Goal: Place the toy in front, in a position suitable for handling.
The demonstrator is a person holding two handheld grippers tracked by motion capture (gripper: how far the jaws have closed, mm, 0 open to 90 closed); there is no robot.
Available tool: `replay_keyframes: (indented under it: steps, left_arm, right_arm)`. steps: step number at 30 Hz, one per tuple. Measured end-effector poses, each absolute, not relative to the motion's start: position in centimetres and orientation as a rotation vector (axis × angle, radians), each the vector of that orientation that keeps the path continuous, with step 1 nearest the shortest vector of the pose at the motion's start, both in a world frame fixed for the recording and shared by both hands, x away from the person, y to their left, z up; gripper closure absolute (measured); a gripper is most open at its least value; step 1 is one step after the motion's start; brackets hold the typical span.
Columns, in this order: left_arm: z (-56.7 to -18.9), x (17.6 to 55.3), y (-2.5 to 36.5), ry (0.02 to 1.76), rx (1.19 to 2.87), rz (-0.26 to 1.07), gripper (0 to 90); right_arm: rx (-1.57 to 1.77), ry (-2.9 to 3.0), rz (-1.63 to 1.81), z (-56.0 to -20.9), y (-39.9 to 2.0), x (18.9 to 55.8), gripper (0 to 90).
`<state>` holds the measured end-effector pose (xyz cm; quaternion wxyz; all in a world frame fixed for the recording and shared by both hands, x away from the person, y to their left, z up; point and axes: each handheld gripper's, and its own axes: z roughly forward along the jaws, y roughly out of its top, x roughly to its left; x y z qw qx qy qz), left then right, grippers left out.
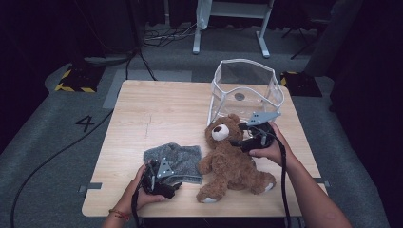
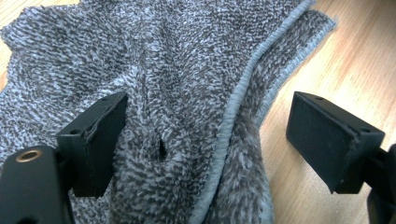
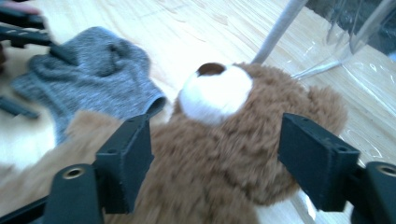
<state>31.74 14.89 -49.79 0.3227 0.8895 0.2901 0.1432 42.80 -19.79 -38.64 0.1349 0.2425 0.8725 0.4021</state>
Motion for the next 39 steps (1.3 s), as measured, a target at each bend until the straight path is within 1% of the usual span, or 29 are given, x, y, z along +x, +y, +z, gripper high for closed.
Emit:
replay_keyframes:
  steps: [1,2,7,9,10,12,13,14,17,18,19,21,22,26,31,32,36,37,39]
  left_arm:
    - [-49.8,31.7,14.9,0.764,2.333,0.376,14.7]
    - [-49.8,31.7,14.9,0.762,2.330,0.377,14.7]
    - [-49.8,31.7,15.0,0.756,2.332,0.371,14.7]
    - [-49.8,31.8,15.0,0.755,2.332,0.369,14.7]
    - [-49.8,31.8,15.0,0.756,2.332,0.368,14.7]
    - [-49.8,31.8,15.0,0.756,2.332,0.369,14.7]
    - [-49.8,31.8,15.0,0.756,2.332,0.368,14.7]
    - [-49.8,31.8,15.0,0.756,2.332,0.367,14.7]
    - [-49.8,31.8,15.0,0.756,2.331,0.368,14.7]
    - [-49.9,31.8,15.0,0.756,2.329,0.368,14.7]
    - [-49.9,31.8,15.0,0.754,2.329,0.368,14.7]
    - [-49.9,31.8,15.0,0.752,2.327,0.364,14.7]
    - [-49.9,31.8,15.1,0.752,2.327,0.363,14.7]
    - [-49.9,31.8,15.1,0.752,2.329,0.362,14.7]
    - [-49.9,31.8,15.1,0.755,2.327,0.360,14.6]
    - [-49.9,31.8,15.0,0.756,2.326,0.362,14.6]
    - [-49.9,31.8,15.0,0.757,2.326,0.364,14.6]
    - [-49.9,31.8,15.0,0.758,2.326,0.363,14.6]
    - [-49.9,31.8,15.1,0.758,2.325,0.363,14.6]
  right_arm:
    - [0.703,2.528,1.165,-38.6,-19.8,42.8,23.7]
    - [0.745,2.538,1.119,-38.7,-19.3,43.9,18.5]
    - [0.717,2.552,1.039,-38.2,-18.6,45.3,16.1]
    - [0.651,2.575,1.041,-37.8,-18.0,45.5,16.3]
    - [0.551,2.595,1.008,-37.5,-17.0,45.5,16.3]
    - [0.462,2.625,0.952,-37.4,-16.0,45.4,17.0]
    - [0.462,2.625,0.952,-37.4,-16.0,45.4,17.0]
    - [0.436,2.653,0.855,-37.6,-15.1,45.7,17.6]
    - [0.507,2.652,0.743,-38.5,-14.4,46.8,17.5]
    - [0.533,2.656,0.722,-38.8,-14.4,47.1,15.9]
    - [0.543,2.668,0.706,-39.0,-14.5,47.4,11.9]
    - [0.597,2.666,0.698,-39.4,-14.6,48.0,0.8]
    - [0.632,2.672,0.686,-39.6,-14.6,48.3,0.0]
    - [0.710,2.776,0.688,-41.0,-14.5,49.4,0.0]
    - [0.772,2.828,0.685,-41.5,-14.6,50.0,0.0]
    - [0.816,2.859,0.670,-41.9,-14.5,50.2,0.0]
    - [0.806,2.876,0.560,-43.0,-13.8,50.3,0.5]
    - [0.804,2.876,0.564,-42.9,-13.7,50.2,5.4]
    - [0.804,2.884,0.573,-42.8,-13.8,50.2,11.6]
